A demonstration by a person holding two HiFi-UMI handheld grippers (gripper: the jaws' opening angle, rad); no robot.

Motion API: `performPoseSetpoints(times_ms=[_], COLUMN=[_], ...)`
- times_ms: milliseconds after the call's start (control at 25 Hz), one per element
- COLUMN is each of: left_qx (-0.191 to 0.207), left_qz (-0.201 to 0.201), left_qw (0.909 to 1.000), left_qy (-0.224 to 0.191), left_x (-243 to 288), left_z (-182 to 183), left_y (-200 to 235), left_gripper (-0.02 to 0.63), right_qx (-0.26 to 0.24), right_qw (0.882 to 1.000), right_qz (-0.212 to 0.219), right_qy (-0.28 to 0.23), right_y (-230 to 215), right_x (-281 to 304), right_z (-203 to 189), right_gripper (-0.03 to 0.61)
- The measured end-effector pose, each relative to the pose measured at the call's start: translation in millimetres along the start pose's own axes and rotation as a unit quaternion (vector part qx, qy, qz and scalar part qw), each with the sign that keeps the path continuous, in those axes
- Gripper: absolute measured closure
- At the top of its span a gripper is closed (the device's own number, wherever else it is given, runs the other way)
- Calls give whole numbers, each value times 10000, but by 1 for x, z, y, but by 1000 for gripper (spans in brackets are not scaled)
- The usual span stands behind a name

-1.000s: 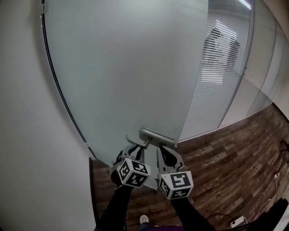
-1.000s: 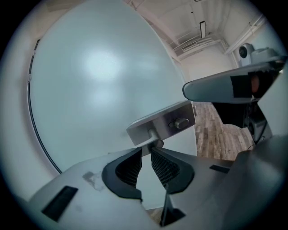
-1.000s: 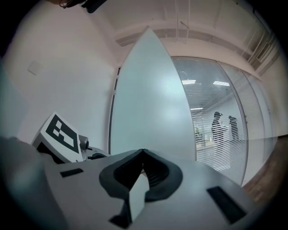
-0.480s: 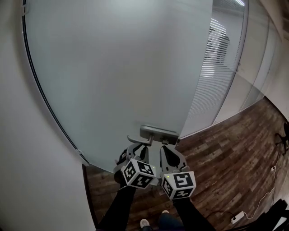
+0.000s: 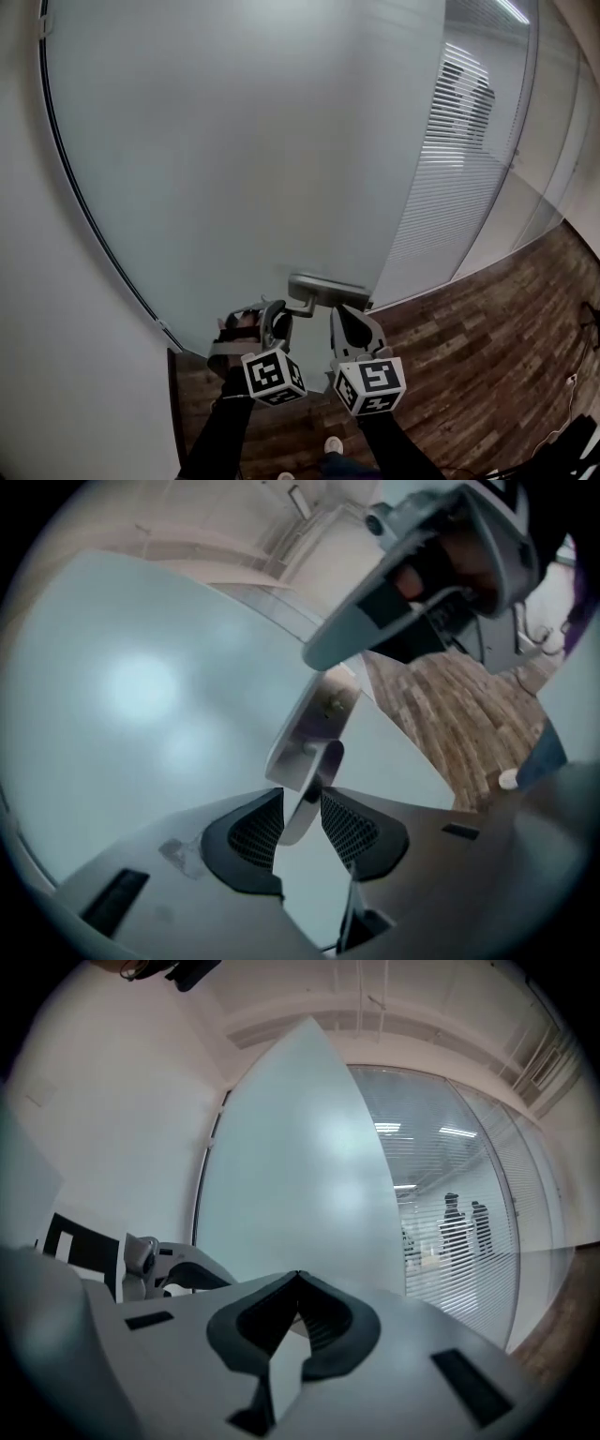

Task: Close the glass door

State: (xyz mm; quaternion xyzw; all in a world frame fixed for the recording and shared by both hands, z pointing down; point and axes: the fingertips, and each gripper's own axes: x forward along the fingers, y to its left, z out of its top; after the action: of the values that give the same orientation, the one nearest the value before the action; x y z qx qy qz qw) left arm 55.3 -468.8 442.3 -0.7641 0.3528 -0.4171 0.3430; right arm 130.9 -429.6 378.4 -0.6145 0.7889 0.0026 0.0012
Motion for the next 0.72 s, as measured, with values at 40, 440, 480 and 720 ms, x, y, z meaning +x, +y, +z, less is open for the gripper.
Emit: performPoseSetpoints(times_ms=[40,440,480,720], left_qx=[270,834,782,663], left_qz=[-130,-134,-128,-171], left_qw=[9995,9931,9934,9924], left_qy=[115,818,826,1024], left_x=[5,72,77,104], left_z=[-2,3,3,2], left_y=[0,23,25,39], left_gripper=[514,508,508,502], right_qx=[2,-24,-45,-44], right_qw=[10000,9980,9977,9966], right_qz=[60,625,673,825], right_qy=[-21,10,14,22], right_y=[-4,-38,-42,-66], right_x=[8,56,60,82], right_z=[4,10,9,10], right_gripper=[581,581,581,581])
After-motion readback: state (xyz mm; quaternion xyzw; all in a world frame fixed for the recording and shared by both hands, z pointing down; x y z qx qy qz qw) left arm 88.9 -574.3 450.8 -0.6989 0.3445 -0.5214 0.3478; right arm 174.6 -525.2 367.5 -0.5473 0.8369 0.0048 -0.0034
